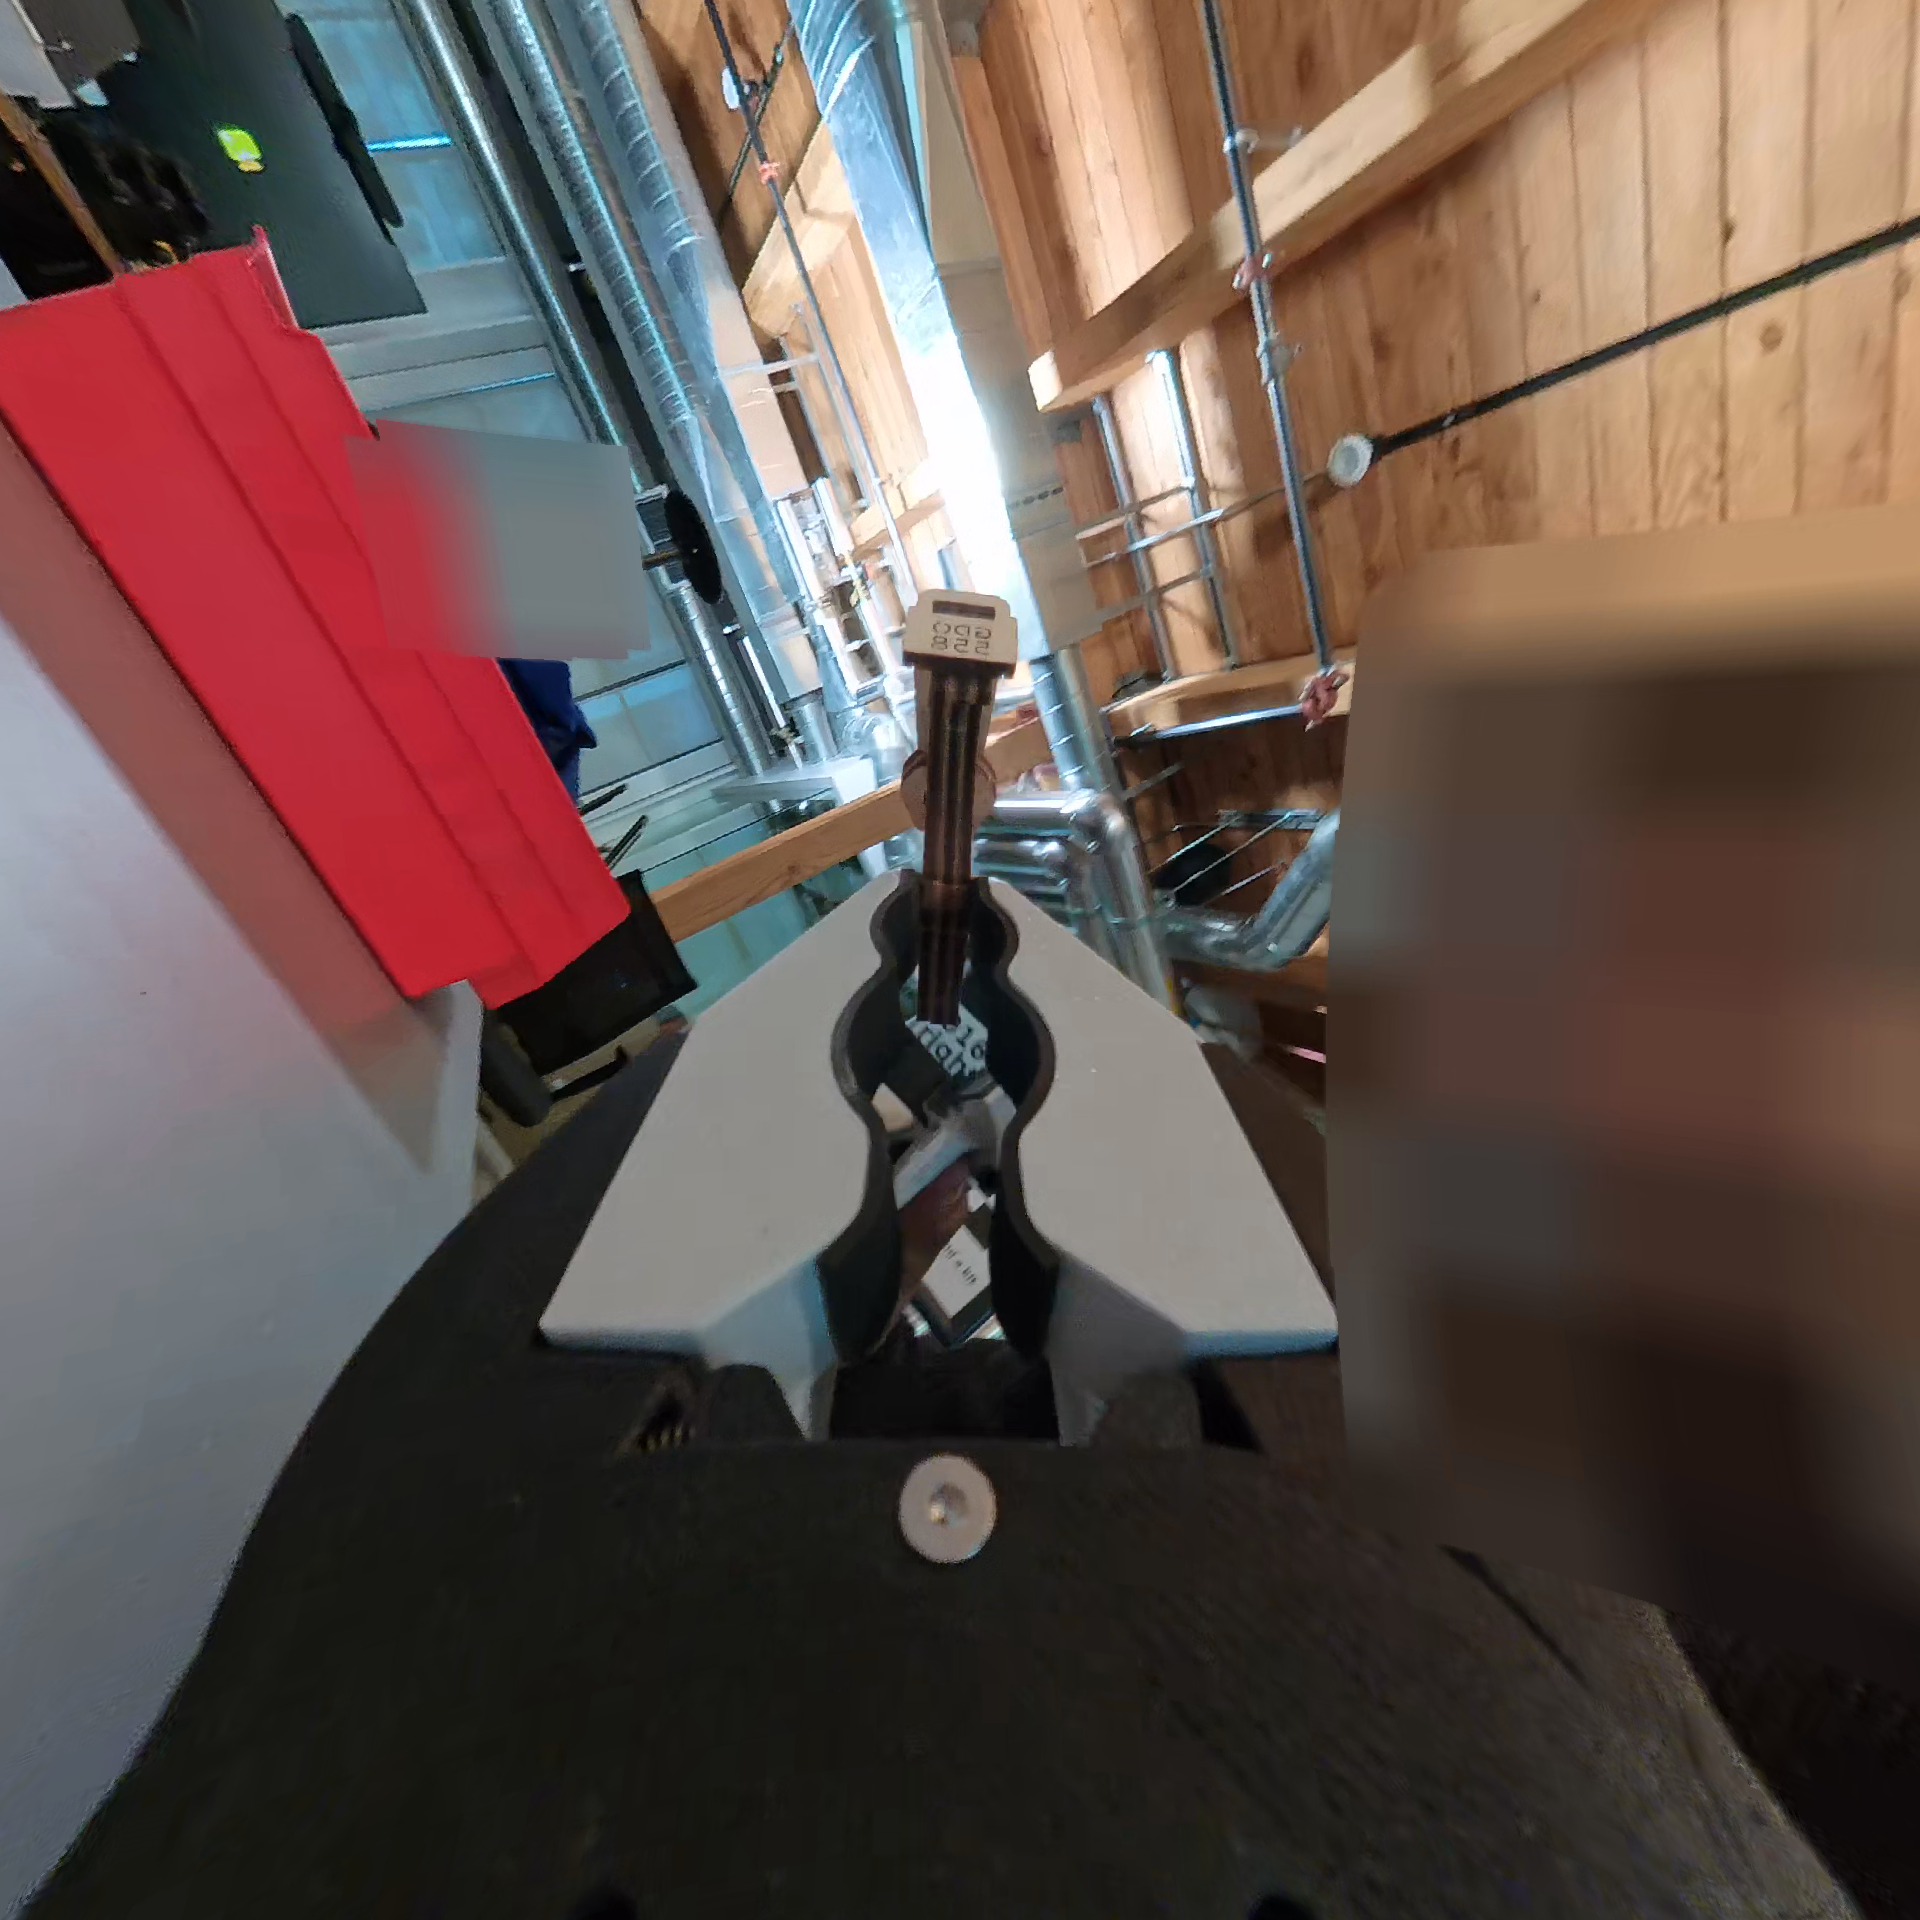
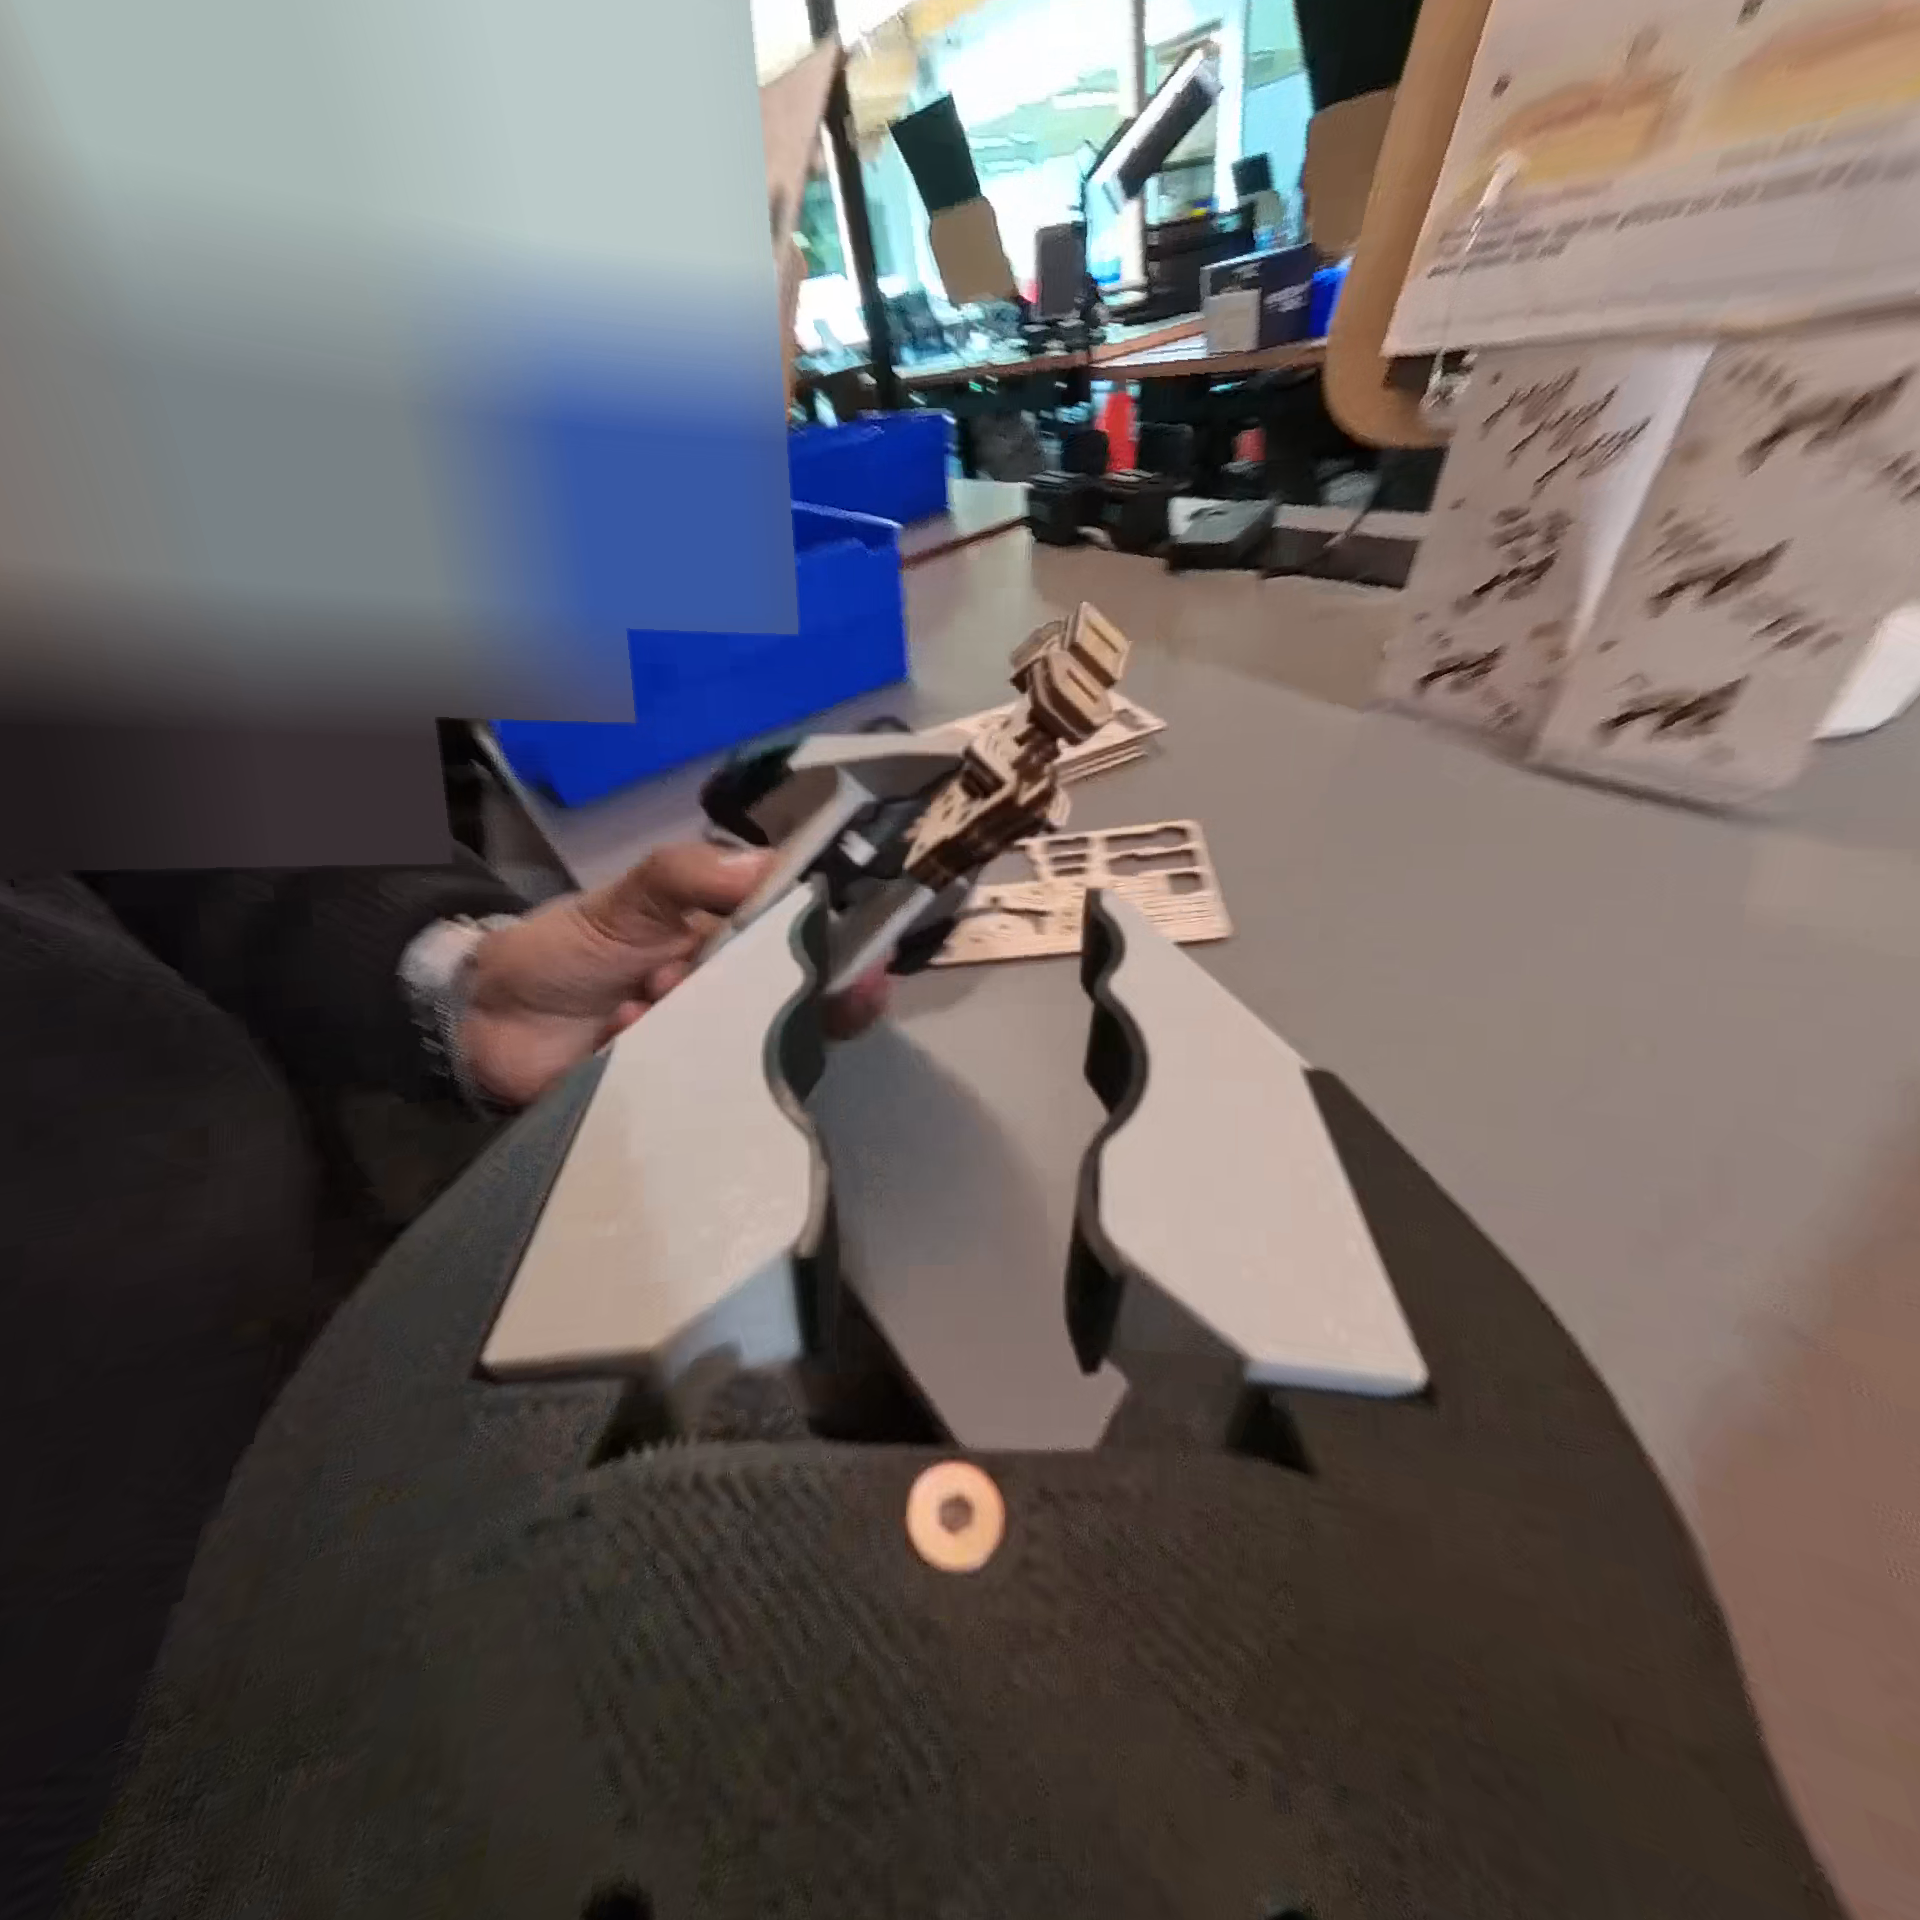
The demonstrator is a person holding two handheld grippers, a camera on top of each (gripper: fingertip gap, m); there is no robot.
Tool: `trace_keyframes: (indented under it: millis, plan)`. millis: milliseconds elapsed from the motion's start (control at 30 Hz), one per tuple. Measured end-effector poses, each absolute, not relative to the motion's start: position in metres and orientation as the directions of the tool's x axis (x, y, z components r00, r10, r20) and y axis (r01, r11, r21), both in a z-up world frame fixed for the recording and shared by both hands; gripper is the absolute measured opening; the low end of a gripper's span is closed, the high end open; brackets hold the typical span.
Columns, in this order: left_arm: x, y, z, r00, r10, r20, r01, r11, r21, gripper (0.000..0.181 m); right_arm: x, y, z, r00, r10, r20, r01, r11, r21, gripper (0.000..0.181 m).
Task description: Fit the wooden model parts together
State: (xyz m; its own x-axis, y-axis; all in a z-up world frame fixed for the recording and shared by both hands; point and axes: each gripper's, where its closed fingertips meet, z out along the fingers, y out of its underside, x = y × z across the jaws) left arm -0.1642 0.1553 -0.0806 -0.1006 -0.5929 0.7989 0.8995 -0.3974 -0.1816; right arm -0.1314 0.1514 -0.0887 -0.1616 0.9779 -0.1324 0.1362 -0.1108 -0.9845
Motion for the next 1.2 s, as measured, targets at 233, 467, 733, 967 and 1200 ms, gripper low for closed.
trace_keyframes:
  millis: [233, 467, 733, 967, 1200]
  plan:
    - [-0.148, 0.154, -0.081, 0.122, -0.633, 0.765, 0.829, -0.358, -0.429, 0.008, -0.128, 0.154, -0.087, -0.301, 0.785, -0.541, 0.14, -0.525, -0.839, 0.01]
    - [-0.147, 0.159, -0.087, 0.227, -0.632, 0.741, 0.756, -0.365, -0.543, 0.018, -0.122, 0.162, -0.088, -0.353, 0.725, -0.592, 0.163, -0.575, -0.802, 0.008]
    - [-0.174, 0.172, -0.099, 0.271, -0.575, 0.772, 0.74, -0.389, -0.549, 0.043, -0.115, 0.177, -0.102, -0.319, 0.829, -0.459, 0.22, -0.406, -0.887, 0.008]
    - [-0.167, 0.169, -0.102, 0.465, -0.622, 0.63, 0.548, -0.357, -0.757, 0.047, -0.113, 0.176, -0.111, -0.324, 0.868, -0.376, 0.259, -0.301, -0.918, 0.008]
    - [-0.149, 0.163, -0.132, 0.619, -0.654, 0.434, 0.221, -0.386, -0.896, 0.039, -0.11, 0.176, -0.133, -0.34, 0.869, -0.359, 0.367, -0.229, -0.902, 0.008]
